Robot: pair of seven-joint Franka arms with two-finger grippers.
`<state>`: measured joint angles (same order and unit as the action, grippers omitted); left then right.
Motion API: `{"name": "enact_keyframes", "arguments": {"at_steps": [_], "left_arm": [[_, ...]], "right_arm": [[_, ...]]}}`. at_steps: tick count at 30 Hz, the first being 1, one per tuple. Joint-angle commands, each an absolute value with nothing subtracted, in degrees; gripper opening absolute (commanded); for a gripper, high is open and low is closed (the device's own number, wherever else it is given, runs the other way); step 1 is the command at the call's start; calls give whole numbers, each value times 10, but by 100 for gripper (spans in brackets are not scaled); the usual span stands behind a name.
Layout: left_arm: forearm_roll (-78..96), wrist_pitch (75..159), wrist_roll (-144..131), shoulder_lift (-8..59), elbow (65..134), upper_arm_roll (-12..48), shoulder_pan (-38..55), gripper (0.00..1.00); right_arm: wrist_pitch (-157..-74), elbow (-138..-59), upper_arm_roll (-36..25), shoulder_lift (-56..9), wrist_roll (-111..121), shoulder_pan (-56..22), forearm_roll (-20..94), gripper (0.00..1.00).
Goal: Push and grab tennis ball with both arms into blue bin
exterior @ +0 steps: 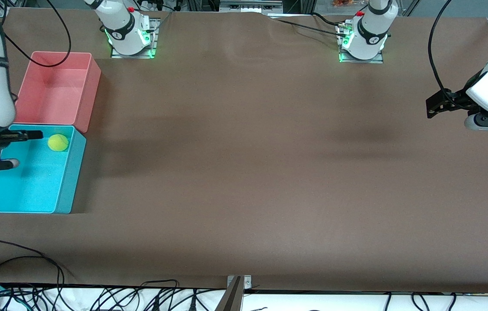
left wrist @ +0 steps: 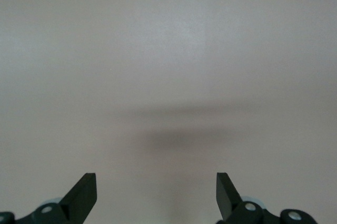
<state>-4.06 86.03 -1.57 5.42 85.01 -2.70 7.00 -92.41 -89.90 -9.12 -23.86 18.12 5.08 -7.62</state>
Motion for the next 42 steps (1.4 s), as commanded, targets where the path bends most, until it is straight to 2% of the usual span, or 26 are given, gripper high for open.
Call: {"name": "enact_keyframes", "arguments": {"at_steps": [1,5,12,18,21,24,29,38,42], "left_arm": [[-33,863,-10,40,860,-24,64,100],[-33,863,-10,40,860,-24,64,100],[-33,863,-10,40,860,-24,64,100],[-33,863,-10,40,860,-24,64,100],[-33,863,-10,40,860,-24,64,100],[-33,863,-10,41,860,-24,64,100],[-33,863,-10,41,860,-24,64,100],[-33,863,-10,41,860,-24,64,100],[-33,863,-10,41,860,-24,64,100]], "right_arm": [[-829,-797,-89,-250,178,23,-79,100],[-794,-758,-89,-240,154,-11,-78,100],[-791,-753,-90,-188,65,-78,-70,100],[-798,-755,-97,-167,75,-76,10,100],[-803,-762,-97,-156,76,-76,14,100],[-825,-786,-94,-135,76,-76,11,100],[-901,-882,-92,-77,80,-79,11,100],[-893,-932,-86,-26,80,-63,9,100],[-882,-954,-58,3,73,-44,0,100]]}}
